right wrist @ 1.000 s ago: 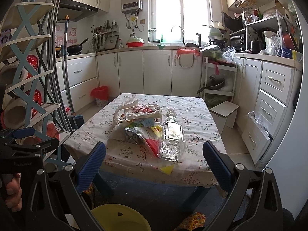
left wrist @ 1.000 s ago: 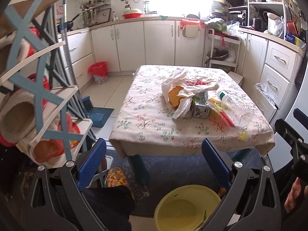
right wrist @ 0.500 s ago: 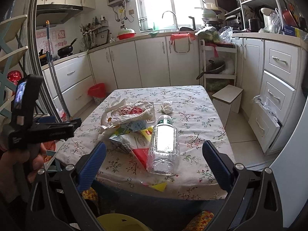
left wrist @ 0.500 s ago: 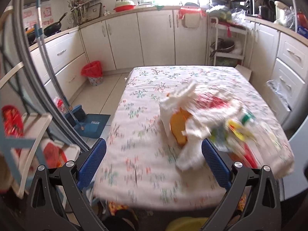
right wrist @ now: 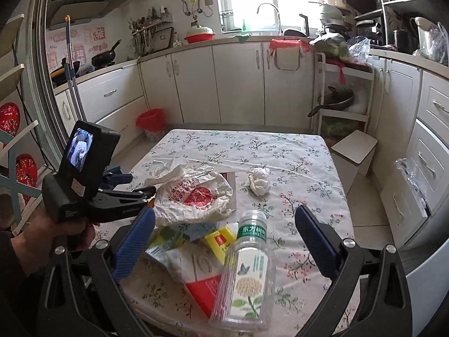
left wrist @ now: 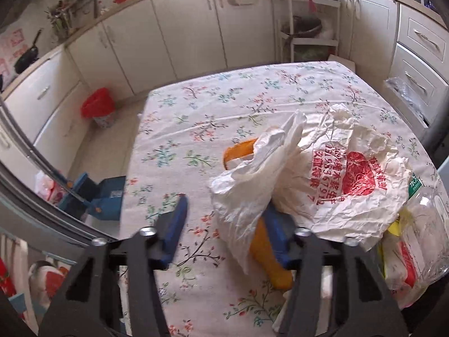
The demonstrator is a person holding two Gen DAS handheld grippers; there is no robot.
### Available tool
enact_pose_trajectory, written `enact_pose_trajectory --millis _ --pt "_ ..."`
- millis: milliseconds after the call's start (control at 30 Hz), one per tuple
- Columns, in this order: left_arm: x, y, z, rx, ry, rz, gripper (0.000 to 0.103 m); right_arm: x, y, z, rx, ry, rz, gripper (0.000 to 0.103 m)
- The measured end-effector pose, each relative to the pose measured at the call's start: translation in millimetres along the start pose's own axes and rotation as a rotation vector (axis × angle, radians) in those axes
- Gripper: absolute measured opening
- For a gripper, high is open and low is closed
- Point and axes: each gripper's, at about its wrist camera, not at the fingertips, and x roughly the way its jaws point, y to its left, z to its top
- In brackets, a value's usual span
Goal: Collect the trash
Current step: 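Grasp the white tissue with the left gripper while the right grasps the white plastic bag, then carry the tissue and plastic bag down to the yellow basin with both grippers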
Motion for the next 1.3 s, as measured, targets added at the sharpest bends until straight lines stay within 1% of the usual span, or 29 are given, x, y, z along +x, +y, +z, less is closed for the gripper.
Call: enact_pose_trajectory --millis 33,100,133,200,233,333,400,533,567,633,667,700,733,800,867,1067,1167,1300 --pt "4 0 0 -0.003 0.016 -0.020 0.014 11 -2 4 0.004 0.022 0.004 0.096" --pt "6 0 -1 -0.015 0.032 -0.040 0.003 30 -9 9 0.030 0.064 0.018 0.093" --pt "5 0 0 -0.013 0.026 -0.040 0.002 39 -12 10 0.046 0.087 0.028 0.091" --pt "-2 4 0 -0.031 0.005 -0.049 0.002 54 -17 13 0.069 0.121 0.057 0.082" --pt "-7 8 0 -0.047 -0.006 -0.055 0.002 62 -18 14 0.084 0.142 0.076 0.081" --pt "-27 26 -2 -0.128 -0.047 -0.085 0.002 86 -25 14 0.133 0.222 0.105 0.073" --pt "-41 37 -4 -0.170 -0.076 -0.097 0.002 100 -29 12 0.163 0.273 0.116 0.067" --pt "-60 54 -10 -0.236 -0.108 -0.117 0.002 118 -29 14 0.179 0.321 0.141 0.058" --pt "-62 57 -11 -0.245 -0.109 -0.122 0.002 122 -28 15 0.177 0.332 0.143 0.054" --pt "-65 62 -12 -0.259 -0.114 -0.128 0.002 128 -27 15 0.187 0.364 0.158 0.041" --pt "-67 62 -12 -0.259 -0.116 -0.127 0.002 132 -26 14 0.196 0.381 0.171 0.027" --pt "-68 63 -12 -0.255 -0.120 -0.125 0.002 134 -25 13 0.196 0.400 0.176 0.019" --pt "-69 63 -12 -0.253 -0.123 -0.125 0.002 136 -24 13 0.186 0.410 0.174 0.016" --pt "-71 62 -12 -0.248 -0.128 -0.124 0.002 133 -18 13 0.161 0.397 0.177 0.008" --pt "-73 60 -11 -0.247 -0.132 -0.125 0.002 128 -17 16 0.154 0.371 0.186 0.007" --pt "-85 61 -14 -0.254 -0.162 -0.115 0.002 94 -19 29 0.186 0.235 0.237 0.007" --pt "-95 65 -22 -0.274 -0.178 -0.108 0.002 76 -17 33 0.206 0.171 0.273 0.006" --pt "-110 68 -41 -0.304 -0.192 -0.110 0.002 44 -12 34 0.213 0.097 0.315 0.006"
